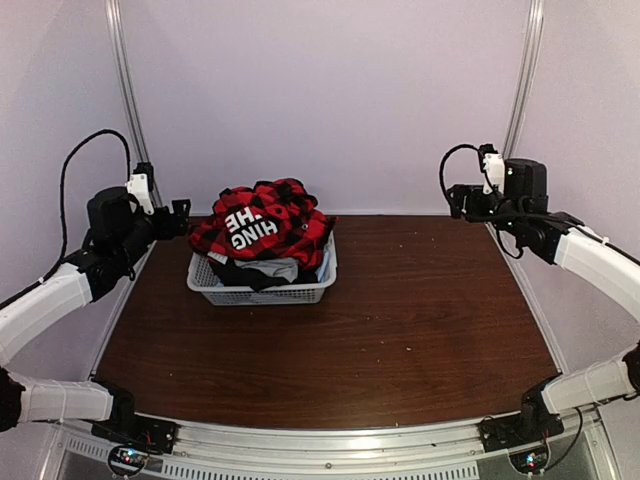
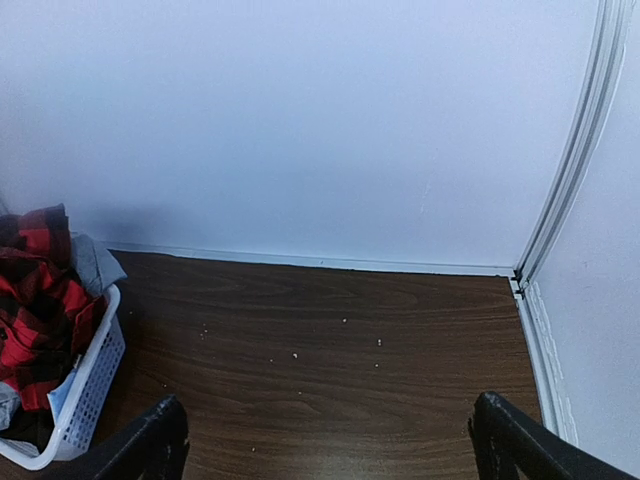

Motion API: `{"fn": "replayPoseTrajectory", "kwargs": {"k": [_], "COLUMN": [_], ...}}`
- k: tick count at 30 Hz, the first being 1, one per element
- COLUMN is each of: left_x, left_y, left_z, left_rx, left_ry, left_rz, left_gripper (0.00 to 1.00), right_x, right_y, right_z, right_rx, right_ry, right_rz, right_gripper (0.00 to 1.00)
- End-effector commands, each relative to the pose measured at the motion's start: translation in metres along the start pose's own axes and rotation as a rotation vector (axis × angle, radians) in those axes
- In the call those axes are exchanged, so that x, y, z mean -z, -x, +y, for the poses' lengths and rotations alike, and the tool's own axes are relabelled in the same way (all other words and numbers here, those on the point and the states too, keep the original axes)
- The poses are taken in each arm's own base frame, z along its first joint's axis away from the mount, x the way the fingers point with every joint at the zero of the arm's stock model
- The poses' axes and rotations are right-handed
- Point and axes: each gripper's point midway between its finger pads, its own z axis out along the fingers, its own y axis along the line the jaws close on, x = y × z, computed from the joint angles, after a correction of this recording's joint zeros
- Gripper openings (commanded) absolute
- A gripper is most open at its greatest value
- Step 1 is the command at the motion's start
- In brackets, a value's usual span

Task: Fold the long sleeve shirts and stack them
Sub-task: Move the bin to the center of the board.

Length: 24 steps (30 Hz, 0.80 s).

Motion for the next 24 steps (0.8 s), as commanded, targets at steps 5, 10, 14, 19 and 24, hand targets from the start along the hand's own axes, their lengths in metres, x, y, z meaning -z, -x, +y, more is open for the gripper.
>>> {"fn": "replayPoseTrajectory", "kwargs": {"k": [5,10,14,19,24], "left_x": [-0.004,-0.009,-0.014,-0.021,-0.027], "left_y": [0.006,0.000,-0.010,-0.044,-0.085], "left_z": [-0.004,-0.002,0.003,0.006,0.010], "left_rx": [-0.017,-0.016,0.000,0.040,0.052], "left_ry": [-0.009,0.011,0.043,0.074,0.113], "left_rz": [0.001,0.042,0.105,0.243,0.375], "left_gripper": [0.98,0.98,0.98,0.98,0.98], "right_x": [0.004,0.002,0.005,0.008,0.003], "right_y": [0.006,0.005,0.006,0.001,-0.006], "right_z": [-0.003,-0.003,-0.006,-0.003,0.003], "right_rx": [0.002,0.000,-0.005,-0.007,-0.007], "right_ry": [-0.025,-0.028,-0.050,-0.029,-0.009], "right_rz": [-0.023,-0.005,0.001,0.012,0.031], "right_gripper": [1.00,1.00,1.00,1.00,1.00]}}
